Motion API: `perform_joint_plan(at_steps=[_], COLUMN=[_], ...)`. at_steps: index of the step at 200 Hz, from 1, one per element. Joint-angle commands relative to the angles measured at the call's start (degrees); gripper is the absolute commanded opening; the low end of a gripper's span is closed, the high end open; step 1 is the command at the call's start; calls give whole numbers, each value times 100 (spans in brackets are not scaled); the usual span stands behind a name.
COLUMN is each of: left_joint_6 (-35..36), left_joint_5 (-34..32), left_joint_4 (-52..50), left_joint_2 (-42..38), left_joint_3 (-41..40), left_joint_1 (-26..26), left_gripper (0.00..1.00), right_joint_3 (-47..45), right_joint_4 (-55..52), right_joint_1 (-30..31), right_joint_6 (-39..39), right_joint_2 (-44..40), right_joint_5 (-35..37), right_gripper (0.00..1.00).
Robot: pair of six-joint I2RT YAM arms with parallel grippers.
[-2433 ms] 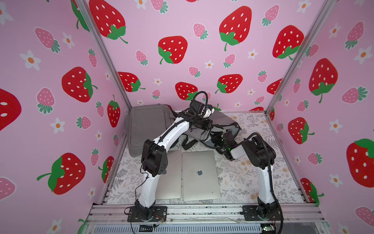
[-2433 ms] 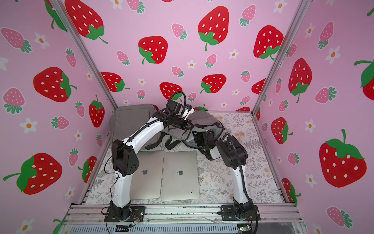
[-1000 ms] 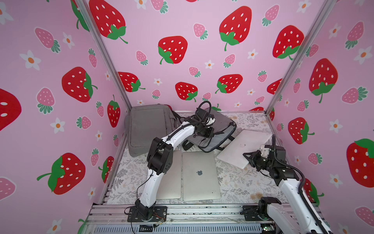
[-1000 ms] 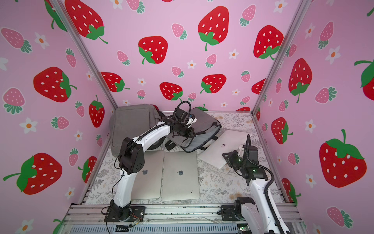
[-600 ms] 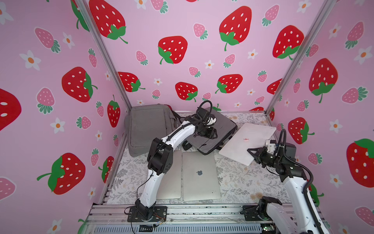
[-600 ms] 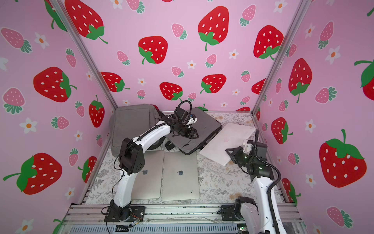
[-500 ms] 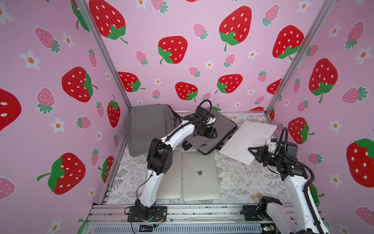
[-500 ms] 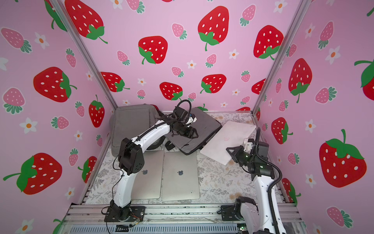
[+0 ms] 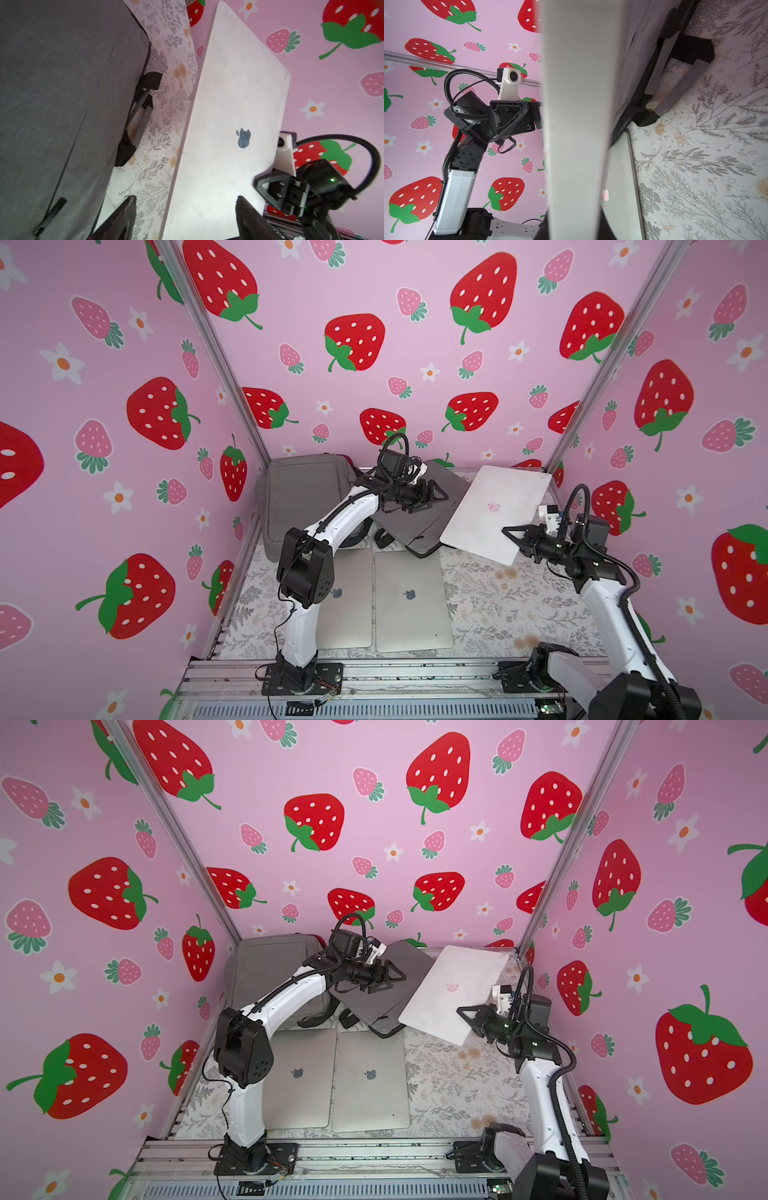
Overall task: Open the zippered laptop bag and take out the laptop
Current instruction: Place the laptop at the center of the board.
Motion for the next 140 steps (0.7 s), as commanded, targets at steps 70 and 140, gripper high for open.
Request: perform_joint_plan(at_steps=[70, 140], left_joint_6=[-1051, -472], left_joint_5=[1057, 2312], left_joint_4=[858, 801], left_joint_2=[526, 299], left_joint_3=[355, 575], left_joint_1=[-217, -116], left_gripper=[65, 45], right_joint_3=[395, 410], right_joint_4=[2348, 3227], right_joint_1=[250, 312], right_joint_6=[808, 1414], right_joint_2=[319, 810], right_joint_5=[-1152, -1349], right_gripper=[0, 0])
